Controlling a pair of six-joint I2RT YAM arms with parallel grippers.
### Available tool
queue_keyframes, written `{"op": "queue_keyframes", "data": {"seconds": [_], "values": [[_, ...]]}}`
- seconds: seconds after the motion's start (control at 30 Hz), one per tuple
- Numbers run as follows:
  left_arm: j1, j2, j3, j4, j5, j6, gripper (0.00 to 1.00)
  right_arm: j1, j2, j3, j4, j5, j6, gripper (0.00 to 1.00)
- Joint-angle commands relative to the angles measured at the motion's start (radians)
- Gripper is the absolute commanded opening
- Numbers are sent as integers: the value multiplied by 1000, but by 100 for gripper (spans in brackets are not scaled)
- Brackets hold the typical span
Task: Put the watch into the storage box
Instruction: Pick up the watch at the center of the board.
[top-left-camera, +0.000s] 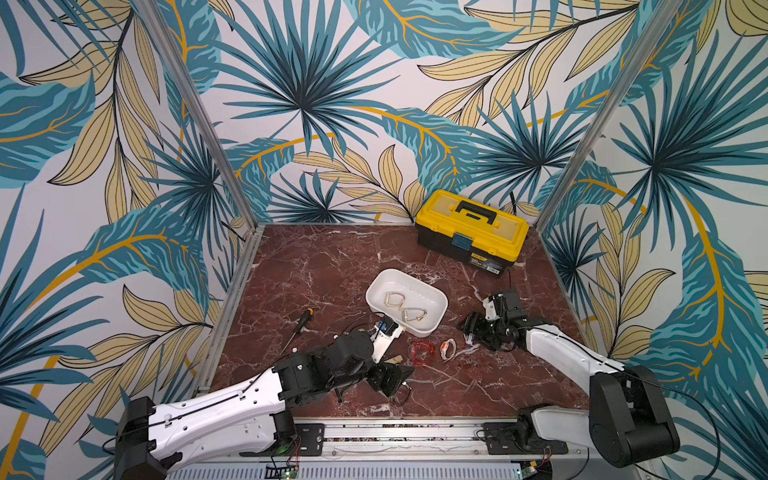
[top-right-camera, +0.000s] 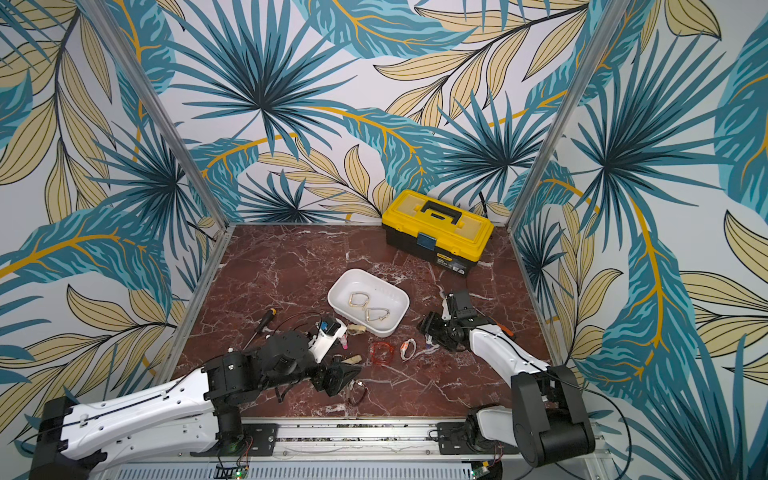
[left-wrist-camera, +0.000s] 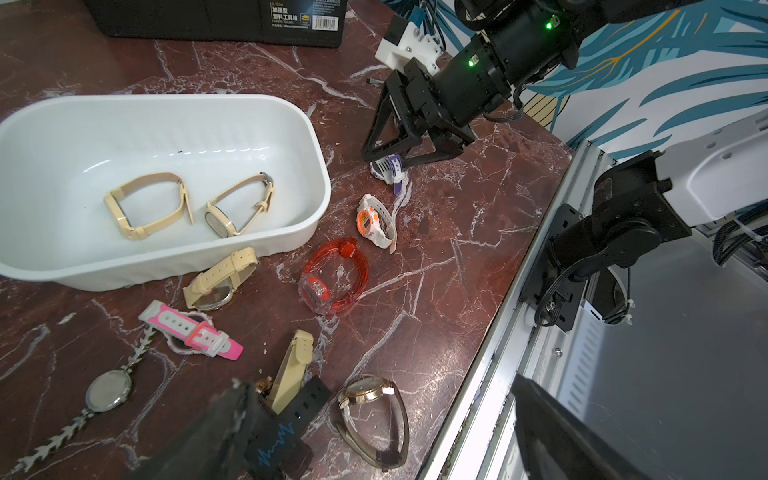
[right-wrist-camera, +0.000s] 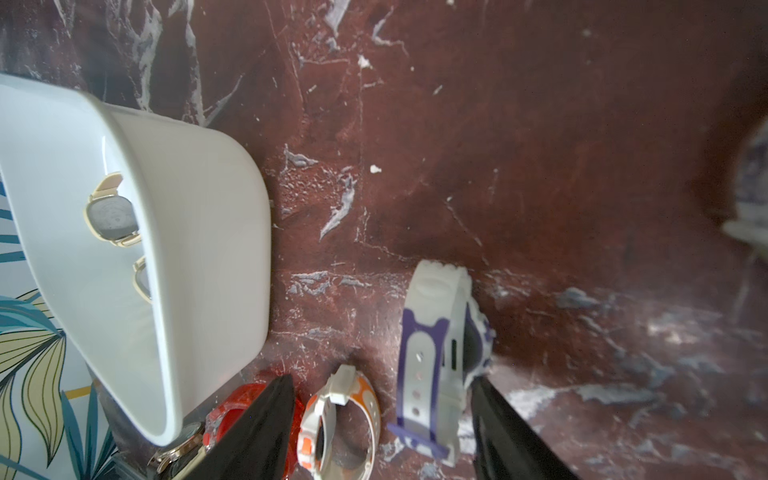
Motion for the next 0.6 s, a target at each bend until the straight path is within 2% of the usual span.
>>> {"op": "queue_keyframes", "data": {"seconds": [0.0,0.27,0.43,0.57], "values": [[-3,8,55,-8,-11,20,100,-13,18,-25,47,-36,-19,68],[-3,16,62,-4,-10,29,100,-31,45,-43,117,-69,-26,59],[-3,18,67,-8,-16,32,100,-42,61,-47,138,-83,-34,46],[-3,13,71,-13,-20,34,100,-51,86,-49,163,-105,-35,25]]}}
